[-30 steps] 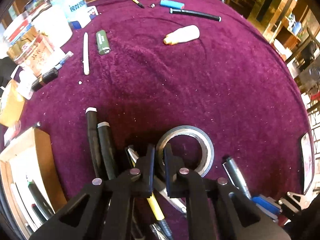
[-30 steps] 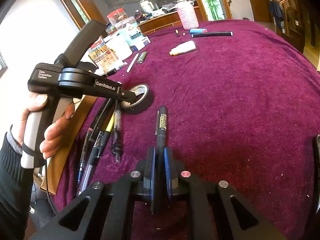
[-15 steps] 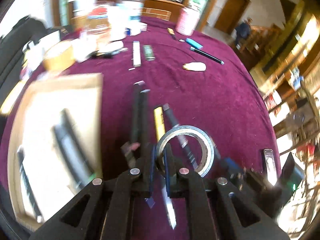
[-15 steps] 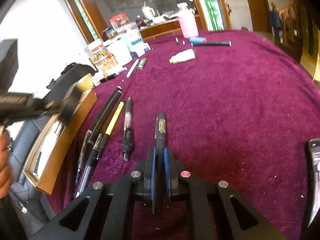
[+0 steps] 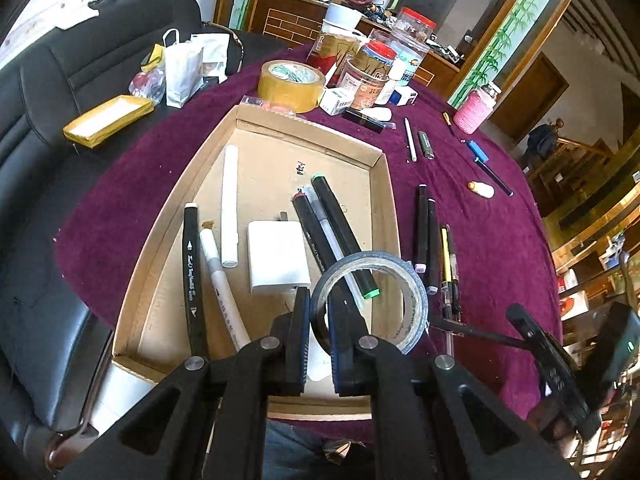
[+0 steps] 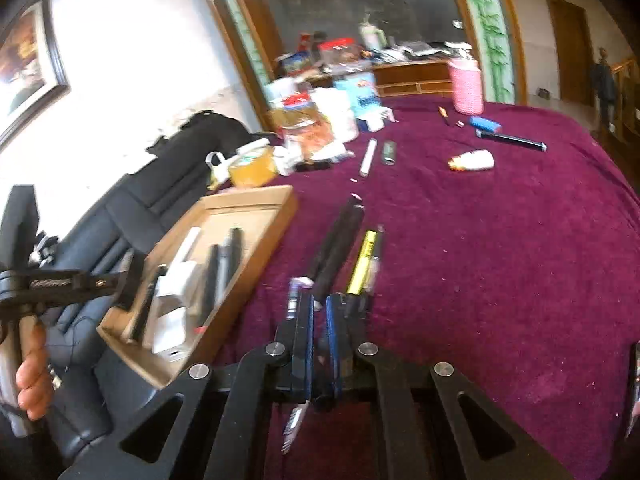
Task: Organize rigid objects
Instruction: 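Carry the black pen and tape roll over the cardboard tray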
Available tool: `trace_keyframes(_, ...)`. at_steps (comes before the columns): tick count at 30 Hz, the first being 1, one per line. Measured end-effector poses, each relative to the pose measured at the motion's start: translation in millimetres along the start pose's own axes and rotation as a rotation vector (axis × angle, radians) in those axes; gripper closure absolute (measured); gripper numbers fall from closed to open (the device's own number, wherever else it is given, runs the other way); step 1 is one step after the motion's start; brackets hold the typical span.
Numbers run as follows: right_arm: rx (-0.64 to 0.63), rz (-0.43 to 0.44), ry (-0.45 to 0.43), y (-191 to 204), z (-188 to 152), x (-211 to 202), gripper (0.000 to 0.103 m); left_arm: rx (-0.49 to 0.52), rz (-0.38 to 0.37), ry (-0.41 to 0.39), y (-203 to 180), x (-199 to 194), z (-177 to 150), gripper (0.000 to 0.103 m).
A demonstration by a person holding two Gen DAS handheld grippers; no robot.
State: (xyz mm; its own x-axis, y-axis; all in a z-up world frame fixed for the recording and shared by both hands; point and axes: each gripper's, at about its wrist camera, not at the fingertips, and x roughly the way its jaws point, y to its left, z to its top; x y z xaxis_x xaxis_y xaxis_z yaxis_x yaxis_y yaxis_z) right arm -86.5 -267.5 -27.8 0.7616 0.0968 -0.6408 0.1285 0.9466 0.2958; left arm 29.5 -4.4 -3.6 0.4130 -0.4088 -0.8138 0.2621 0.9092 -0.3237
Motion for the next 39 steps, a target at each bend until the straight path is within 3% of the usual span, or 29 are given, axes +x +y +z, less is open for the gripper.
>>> trace_keyframes(2, 0.061, 0.013, 0.025, -15, 0, 4, 0.103, -0.002, -0.007, 0.009, 4, 2, -1, 0.095)
trace_keyframes(4, 0.063, -0.03, 0.04, -25, -2, 3, 0.103, -0.002, -0.014, 0.016, 4, 7, -1, 0.095)
trace_keyframes(10, -0.037, 0.027, 0.17, -27, -23, 13, 0.102, -0.003, -0.037, 0.025, 4, 14, -1, 0.095)
trace_keyframes(13, -0.113, 0.036, 0.16, -16, -25, 10, 0.101, 0.0, -0.034, 0.034, 2, 18, -2, 0.095)
trace_keyframes(14, -0.135, 0.042, 0.168, -13, -24, 12, 0.095, 0.004, -0.034, 0.035, 0, 18, -2, 0.095)
trace_keyframes(17, -0.187, 0.052, 0.191, -8, -22, 20, 0.056, 0.006, -0.029, 0.034, 0, 17, -3, 0.095)
trace_keyframes(18, -0.199, 0.043, 0.189, -9, -22, 22, 0.054, 0.004, -0.025, 0.034, 0, 17, -3, 0.095)
trace_keyframes(25, -0.242, 0.076, 0.235, -12, -26, 36, 0.055, 0.006, -0.009, 0.04, -4, 19, -5, 0.095)
trace_keyframes(29, -0.267, 0.084, 0.274, -15, -30, 44, 0.076, 0.012, 0.0, 0.046, -7, 20, -6, 0.095)
trace_keyframes(32, -0.276, 0.086, 0.271, -18, -33, 45, 0.081, 0.005, 0.009, 0.047, -6, 21, -6, 0.095)
trace_keyframes(33, -0.274, 0.089, 0.269, -18, -33, 44, 0.09, 0.002, 0.012, 0.046, -6, 20, -6, 0.095)
trace_keyframes(39, -0.242, 0.093, 0.25, -18, -30, 37, 0.093, -0.012, 0.023, 0.04, 1, 18, -4, 0.095)
